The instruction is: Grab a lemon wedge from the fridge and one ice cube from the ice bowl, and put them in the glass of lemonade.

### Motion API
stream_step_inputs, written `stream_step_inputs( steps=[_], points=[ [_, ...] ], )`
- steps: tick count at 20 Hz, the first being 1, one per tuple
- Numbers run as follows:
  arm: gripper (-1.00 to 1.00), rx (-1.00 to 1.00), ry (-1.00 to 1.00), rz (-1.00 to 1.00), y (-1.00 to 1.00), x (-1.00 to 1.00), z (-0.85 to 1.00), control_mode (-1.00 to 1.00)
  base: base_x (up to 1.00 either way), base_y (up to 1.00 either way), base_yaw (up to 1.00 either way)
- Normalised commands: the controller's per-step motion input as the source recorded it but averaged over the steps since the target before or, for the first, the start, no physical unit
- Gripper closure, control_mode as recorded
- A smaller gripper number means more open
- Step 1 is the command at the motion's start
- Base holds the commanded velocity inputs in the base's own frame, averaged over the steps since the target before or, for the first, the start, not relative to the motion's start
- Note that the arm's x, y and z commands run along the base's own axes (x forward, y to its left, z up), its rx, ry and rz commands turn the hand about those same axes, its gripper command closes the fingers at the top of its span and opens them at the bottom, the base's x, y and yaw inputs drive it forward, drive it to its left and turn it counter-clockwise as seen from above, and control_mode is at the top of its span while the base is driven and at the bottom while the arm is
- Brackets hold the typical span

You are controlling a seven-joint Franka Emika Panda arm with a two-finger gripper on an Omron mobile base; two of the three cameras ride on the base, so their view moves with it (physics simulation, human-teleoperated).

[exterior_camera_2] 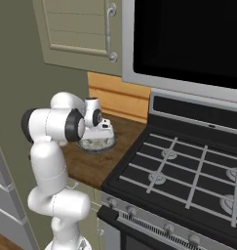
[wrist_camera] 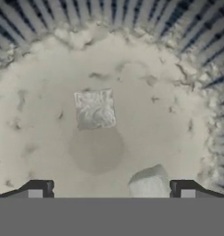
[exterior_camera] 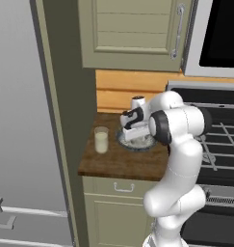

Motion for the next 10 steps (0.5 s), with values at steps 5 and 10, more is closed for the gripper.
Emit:
stream_step_inputs(
  steps=[5, 10],
  points=[
    [-1.00, 0.00, 0.00, 0.00, 0.00, -0.09, -0.18, -1.00, 0.00, 0.00, 0.00],
    [-1.00, 0.00, 0.00, 0.00, 0.00, -0.17, -0.08, -1.00, 0.00, 0.00, 0.00]
  ],
)
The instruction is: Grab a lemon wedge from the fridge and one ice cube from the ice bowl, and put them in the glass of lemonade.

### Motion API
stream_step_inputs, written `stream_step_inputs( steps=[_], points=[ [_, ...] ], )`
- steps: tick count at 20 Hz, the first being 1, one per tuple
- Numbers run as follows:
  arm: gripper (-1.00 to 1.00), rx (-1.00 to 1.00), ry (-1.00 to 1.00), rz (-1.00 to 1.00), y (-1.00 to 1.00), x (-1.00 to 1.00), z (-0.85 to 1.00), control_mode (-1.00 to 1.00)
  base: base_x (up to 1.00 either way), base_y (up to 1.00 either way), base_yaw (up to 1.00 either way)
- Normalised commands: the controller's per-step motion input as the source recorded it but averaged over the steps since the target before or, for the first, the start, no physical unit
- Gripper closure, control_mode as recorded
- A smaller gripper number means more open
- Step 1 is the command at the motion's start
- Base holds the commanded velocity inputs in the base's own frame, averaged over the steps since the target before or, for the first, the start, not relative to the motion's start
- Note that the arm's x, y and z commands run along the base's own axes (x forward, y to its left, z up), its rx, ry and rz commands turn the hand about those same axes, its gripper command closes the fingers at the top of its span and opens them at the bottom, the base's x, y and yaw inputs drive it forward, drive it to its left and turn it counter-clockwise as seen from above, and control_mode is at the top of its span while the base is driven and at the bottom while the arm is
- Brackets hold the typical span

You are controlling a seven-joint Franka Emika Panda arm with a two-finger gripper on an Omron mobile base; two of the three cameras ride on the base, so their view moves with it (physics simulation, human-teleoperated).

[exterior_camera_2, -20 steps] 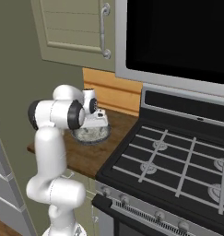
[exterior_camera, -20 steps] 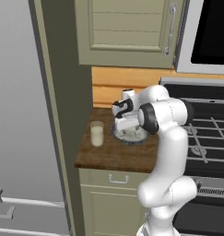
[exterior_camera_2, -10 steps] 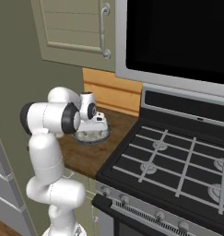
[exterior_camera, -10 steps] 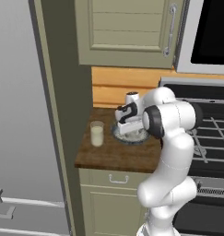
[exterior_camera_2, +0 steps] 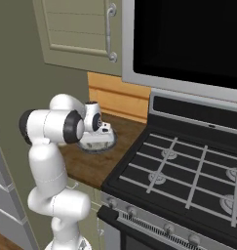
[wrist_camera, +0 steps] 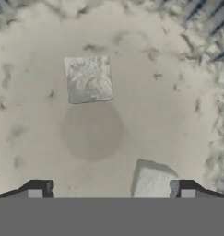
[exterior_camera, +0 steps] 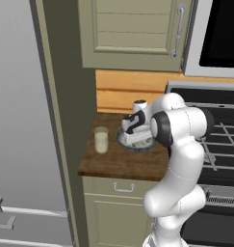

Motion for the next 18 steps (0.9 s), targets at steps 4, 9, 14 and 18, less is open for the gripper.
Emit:
stream_step_inputs(
  steps=[4, 9, 14, 18],
  points=[
    [-1.00, 0.00, 0.00, 0.00, 0.00, -0.07, -0.01, -1.00, 0.00, 0.00, 0.00],
    [-1.00, 0.00, 0.00, 0.00, 0.00, 0.00, 0.00, -1.00, 0.00, 0.00, 0.00],
    [-1.00, 0.00, 0.00, 0.00, 0.00, 0.21, -0.02, -1.00, 0.00, 0.00, 0.00],
    [-1.00, 0.00, 0.00, 0.00, 0.00, 0.06, -0.04, -1.00, 0.00, 0.00, 0.00]
  ],
)
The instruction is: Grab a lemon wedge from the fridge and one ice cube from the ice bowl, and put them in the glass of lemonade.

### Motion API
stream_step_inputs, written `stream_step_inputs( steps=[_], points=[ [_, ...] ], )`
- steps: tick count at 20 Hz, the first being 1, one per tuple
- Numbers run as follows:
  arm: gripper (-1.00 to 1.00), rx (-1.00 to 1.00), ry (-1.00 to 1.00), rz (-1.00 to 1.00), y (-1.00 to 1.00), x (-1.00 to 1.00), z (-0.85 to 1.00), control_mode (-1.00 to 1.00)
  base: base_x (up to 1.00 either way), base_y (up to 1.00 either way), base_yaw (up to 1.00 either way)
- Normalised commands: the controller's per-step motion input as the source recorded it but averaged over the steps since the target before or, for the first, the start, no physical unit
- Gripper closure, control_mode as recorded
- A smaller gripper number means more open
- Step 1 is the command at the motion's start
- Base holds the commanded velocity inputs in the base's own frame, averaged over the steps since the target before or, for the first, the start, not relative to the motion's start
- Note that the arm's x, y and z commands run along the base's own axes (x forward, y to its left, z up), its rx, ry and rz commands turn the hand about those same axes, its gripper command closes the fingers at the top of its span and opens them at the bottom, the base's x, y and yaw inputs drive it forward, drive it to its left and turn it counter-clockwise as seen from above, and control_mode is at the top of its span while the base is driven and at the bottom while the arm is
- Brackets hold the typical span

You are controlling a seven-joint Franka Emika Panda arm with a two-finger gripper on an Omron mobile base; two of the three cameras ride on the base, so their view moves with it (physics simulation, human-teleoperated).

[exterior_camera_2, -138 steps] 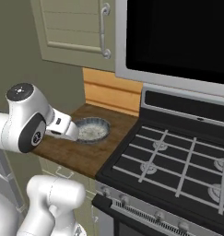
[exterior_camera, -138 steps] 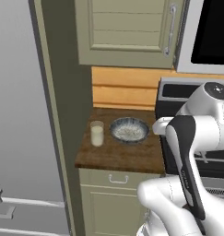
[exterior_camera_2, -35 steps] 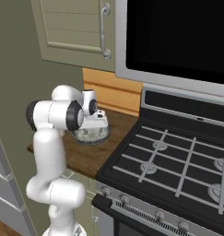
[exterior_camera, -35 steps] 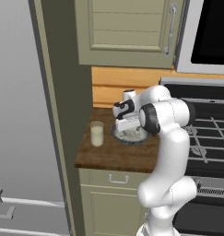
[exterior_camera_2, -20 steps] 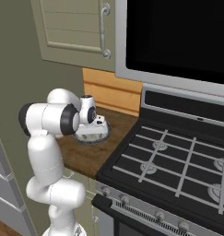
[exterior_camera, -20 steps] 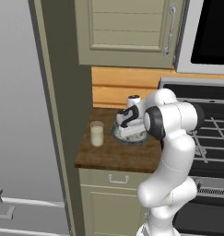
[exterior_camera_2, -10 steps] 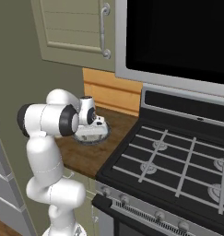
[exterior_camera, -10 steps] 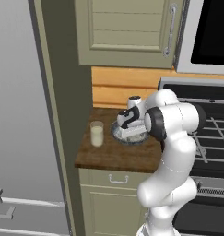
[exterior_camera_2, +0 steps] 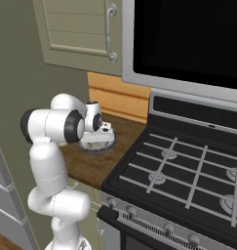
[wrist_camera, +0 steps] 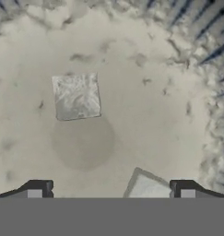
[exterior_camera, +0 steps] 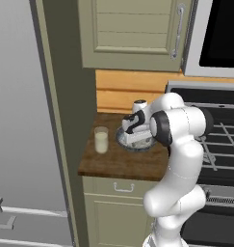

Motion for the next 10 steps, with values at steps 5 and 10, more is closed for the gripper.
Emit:
stream_step_inputs(
  steps=[5, 10],
  points=[
    [-1.00, 0.00, 0.00, 0.00, 0.00, -0.03, -0.02, -1.00, 0.00, 0.00, 0.00],
    [1.00, 0.01, 0.00, 0.00, 0.00, -0.13, -0.05, -1.00, 0.00, 0.00, 0.00]
  ],
)
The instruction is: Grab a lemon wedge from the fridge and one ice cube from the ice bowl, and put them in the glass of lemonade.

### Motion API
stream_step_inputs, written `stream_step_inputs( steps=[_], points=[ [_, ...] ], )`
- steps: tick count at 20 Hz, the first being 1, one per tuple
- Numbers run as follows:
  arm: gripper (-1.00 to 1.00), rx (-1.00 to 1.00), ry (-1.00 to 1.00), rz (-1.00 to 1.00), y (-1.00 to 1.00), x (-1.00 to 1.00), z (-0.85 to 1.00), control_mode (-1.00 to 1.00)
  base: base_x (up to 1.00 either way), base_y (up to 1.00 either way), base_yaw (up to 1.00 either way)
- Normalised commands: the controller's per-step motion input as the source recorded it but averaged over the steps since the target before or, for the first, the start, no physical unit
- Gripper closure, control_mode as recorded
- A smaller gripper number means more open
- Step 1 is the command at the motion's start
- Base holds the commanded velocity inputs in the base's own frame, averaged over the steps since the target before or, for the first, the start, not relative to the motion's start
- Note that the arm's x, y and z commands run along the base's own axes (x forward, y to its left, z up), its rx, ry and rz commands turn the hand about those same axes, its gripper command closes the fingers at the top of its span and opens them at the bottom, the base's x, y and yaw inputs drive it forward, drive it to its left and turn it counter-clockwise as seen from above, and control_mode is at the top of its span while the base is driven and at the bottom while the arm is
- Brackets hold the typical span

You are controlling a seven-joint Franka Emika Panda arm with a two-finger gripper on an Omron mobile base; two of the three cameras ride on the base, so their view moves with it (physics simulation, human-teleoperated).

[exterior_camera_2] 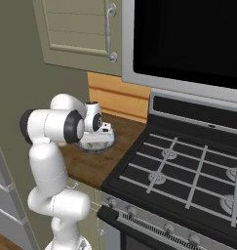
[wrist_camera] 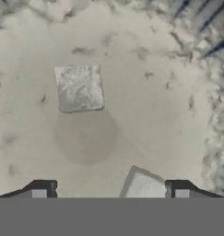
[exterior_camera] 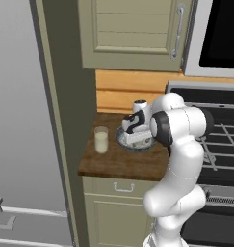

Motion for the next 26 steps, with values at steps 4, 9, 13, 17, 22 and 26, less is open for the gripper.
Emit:
stream_step_inputs(
  steps=[4, 9, 13, 17, 22, 26],
  points=[
    [1.00, 0.02, 0.00, 0.00, 0.00, -0.13, -0.03, -1.00, 0.00, 0.00, 0.00],
    [1.00, 0.01, 0.00, 0.00, 0.00, -0.10, 0.00, -1.00, 0.00, 0.00, 0.00],
    [1.00, 0.00, -0.01, 0.00, 0.00, -0.03, 0.14, -1.00, 0.00, 0.00, 0.00],
    [1.00, 0.00, -0.12, 0.00, 0.08, -0.19, 0.84, -1.00, 0.00, 0.00, 0.00],
    [1.00, 0.01, -0.16, 0.01, 0.22, -0.45, 0.95, -1.00, 0.00, 0.00, 0.00],
    [1.00, 0.03, -0.15, 0.12, 0.49, -0.56, 0.54, -1.00, 0.00, 0.00, 0.00]
  ],
)
